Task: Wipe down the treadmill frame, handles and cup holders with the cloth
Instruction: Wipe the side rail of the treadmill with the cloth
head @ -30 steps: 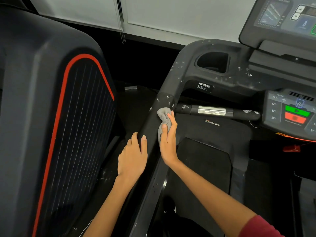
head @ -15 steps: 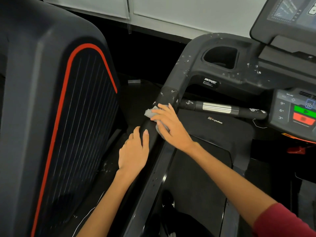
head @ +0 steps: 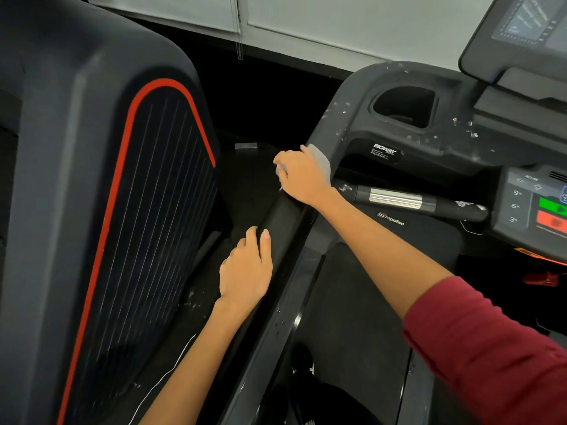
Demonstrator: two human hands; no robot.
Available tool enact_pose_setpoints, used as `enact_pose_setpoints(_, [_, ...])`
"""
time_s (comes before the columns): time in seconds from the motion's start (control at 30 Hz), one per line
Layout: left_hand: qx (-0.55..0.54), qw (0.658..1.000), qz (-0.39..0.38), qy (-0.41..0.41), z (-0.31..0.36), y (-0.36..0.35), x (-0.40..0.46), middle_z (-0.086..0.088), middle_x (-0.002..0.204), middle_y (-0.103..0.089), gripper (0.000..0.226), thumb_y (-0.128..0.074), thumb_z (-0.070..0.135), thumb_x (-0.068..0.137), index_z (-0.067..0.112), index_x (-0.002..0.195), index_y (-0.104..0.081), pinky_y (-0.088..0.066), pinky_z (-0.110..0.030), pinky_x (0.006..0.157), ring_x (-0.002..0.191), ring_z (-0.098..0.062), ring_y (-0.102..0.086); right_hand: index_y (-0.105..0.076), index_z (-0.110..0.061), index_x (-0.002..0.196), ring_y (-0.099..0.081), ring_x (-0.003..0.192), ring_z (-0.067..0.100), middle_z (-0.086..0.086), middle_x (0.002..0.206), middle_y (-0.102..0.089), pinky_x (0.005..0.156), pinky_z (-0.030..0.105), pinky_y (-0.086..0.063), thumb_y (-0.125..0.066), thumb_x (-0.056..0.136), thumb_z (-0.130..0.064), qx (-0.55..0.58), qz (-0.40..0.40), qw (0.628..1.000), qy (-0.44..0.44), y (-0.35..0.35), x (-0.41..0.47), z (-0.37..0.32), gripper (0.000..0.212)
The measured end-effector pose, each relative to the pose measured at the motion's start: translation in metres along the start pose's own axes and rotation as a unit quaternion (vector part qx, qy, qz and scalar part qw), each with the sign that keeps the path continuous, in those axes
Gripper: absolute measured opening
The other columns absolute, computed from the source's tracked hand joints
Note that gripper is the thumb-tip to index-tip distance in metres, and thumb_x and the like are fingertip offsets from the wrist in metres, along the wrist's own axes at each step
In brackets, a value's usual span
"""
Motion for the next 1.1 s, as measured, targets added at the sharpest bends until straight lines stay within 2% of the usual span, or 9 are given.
enact_pose_setpoints(0.13, [-0.004, 1.000, 0.004, -0.004, 0.002, 0.002, -0.002, -0.008, 0.127, -0.057, 0.050, -0.018, 0.043, 0.101, 0.017, 0.138, -0.038, -0.042, -0.044, 0.093, 0.111, -0.027, -0.057, -0.063, -0.009, 0.106, -0.064, 0.091, 0.025, 0.005, 0.096, -0.070, 0.080, 0.028, -0.034, -0.036, 0.098, -0.016, -0.091, -0.061, 0.993, 0.042, 0.001, -0.003, -0.029, 0.029])
enact_pose_setpoints(0.27, [-0.006, 1.000, -0.002, 0.006, 0.001, 0.004, -0.003, -0.008, 0.129, -0.056, 0.047, -0.018, 0.040, 0.102, 0.018, 0.137, -0.039, -0.040, -0.043, 0.091, 0.112, -0.029, -0.056, -0.064, -0.006, 0.099, -0.065, 0.079, 0.026, 0.009, 0.084, -0.071, 0.081, 0.033, -0.042, -0.039, 0.097, -0.016, -0.034, -0.080, 0.994, 0.062, -0.015, -0.019, -0.050, 0.028])
enact_pose_setpoints(0.37, [-0.021, 1.000, -0.008, 0.015, 0.000, 0.003, -0.002, -0.007, 0.119, -0.060, 0.043, -0.017, 0.039, 0.102, 0.019, 0.128, -0.045, -0.041, -0.043, 0.086, 0.104, -0.029, -0.058, -0.066, -0.008, 0.089, -0.060, 0.064, 0.016, 0.002, 0.073, -0.069, 0.079, 0.035, -0.046, -0.037, 0.092, -0.019, 0.092, -0.045, 0.991, 0.090, -0.020, -0.042, -0.060, 0.031])
enact_pose_setpoints(0.43, [-0.026, 0.999, -0.009, 0.021, -0.001, 0.003, 0.000, -0.006, 0.113, -0.061, 0.039, -0.019, 0.038, 0.102, 0.019, 0.123, -0.046, -0.042, -0.043, 0.085, 0.100, -0.029, -0.058, -0.066, -0.014, 0.090, -0.060, 0.071, 0.011, -0.004, 0.082, -0.069, 0.086, 0.034, -0.044, -0.036, 0.091, -0.023, 0.131, -0.028, 0.983, 0.127, -0.020, -0.059, -0.059, 0.032])
enact_pose_setpoints(0.53, [-0.030, 0.999, -0.008, 0.025, -0.001, 0.001, 0.003, -0.007, 0.108, -0.062, 0.037, -0.020, 0.037, 0.102, 0.018, 0.117, -0.048, -0.044, -0.046, 0.086, 0.097, -0.028, -0.059, -0.067, -0.014, 0.107, -0.060, 0.098, 0.010, -0.005, 0.106, -0.068, 0.104, 0.031, -0.035, -0.043, 0.094, -0.017, 0.170, -0.029, 0.964, 0.203, -0.011, -0.078, -0.049, 0.028])
enact_pose_setpoints(0.67, [-0.021, 1.000, -0.010, 0.019, 0.001, 0.001, 0.006, -0.009, 0.112, -0.062, 0.042, -0.019, 0.038, 0.102, 0.017, 0.126, -0.046, -0.044, -0.049, 0.090, 0.100, -0.029, -0.059, -0.064, -0.007, 0.113, -0.058, 0.101, 0.017, 0.003, 0.105, -0.065, 0.107, 0.036, -0.033, -0.042, 0.089, -0.007, 0.151, -0.009, 0.950, 0.273, 0.005, -0.076, -0.031, 0.032])
enact_pose_setpoints(0.83, [-0.008, 1.000, 0.002, 0.004, 0.006, 0.001, 0.009, -0.009, 0.103, -0.064, 0.041, -0.018, 0.035, 0.102, 0.015, 0.123, -0.047, -0.045, -0.047, 0.087, 0.094, -0.029, -0.060, -0.065, -0.006, 0.107, -0.061, 0.096, 0.022, 0.006, 0.104, -0.066, 0.104, 0.039, -0.037, -0.039, 0.087, -0.012, 0.074, 0.028, 0.972, 0.220, 0.011, -0.039, 0.005, 0.034])
enact_pose_setpoints(1.0, [-0.013, 1.000, 0.010, 0.017, 0.010, 0.000, 0.012, -0.007, 0.100, -0.064, 0.041, -0.017, 0.036, 0.102, 0.015, 0.119, -0.049, -0.044, -0.046, 0.087, 0.092, -0.029, -0.060, -0.068, -0.014, 0.085, -0.063, 0.077, 0.017, -0.002, 0.082, -0.069, 0.093, 0.036, -0.043, -0.039, 0.085, -0.020, 0.070, 0.075, 0.992, 0.072, 0.012, -0.011, 0.016, 0.029])
enact_pose_setpoints(1.1, [-0.013, 1.000, 0.005, 0.024, 0.016, -0.001, 0.017, -0.007, 0.102, -0.063, 0.041, -0.017, 0.036, 0.102, 0.015, 0.118, -0.049, -0.043, -0.044, 0.087, 0.095, -0.029, -0.059, -0.068, -0.022, 0.077, -0.060, 0.073, 0.011, -0.008, 0.077, -0.068, 0.092, 0.029, -0.036, -0.042, 0.083, -0.023, 0.050, 0.108, 0.993, 0.011, 0.005, -0.020, 0.000, 0.027])
Point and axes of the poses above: each hand's wrist, its own x-axis towards the middle knuckle, its own y-axis out of the back of the hand, z = x × y, the point moved 7 cm from there along x, towards the middle knuckle
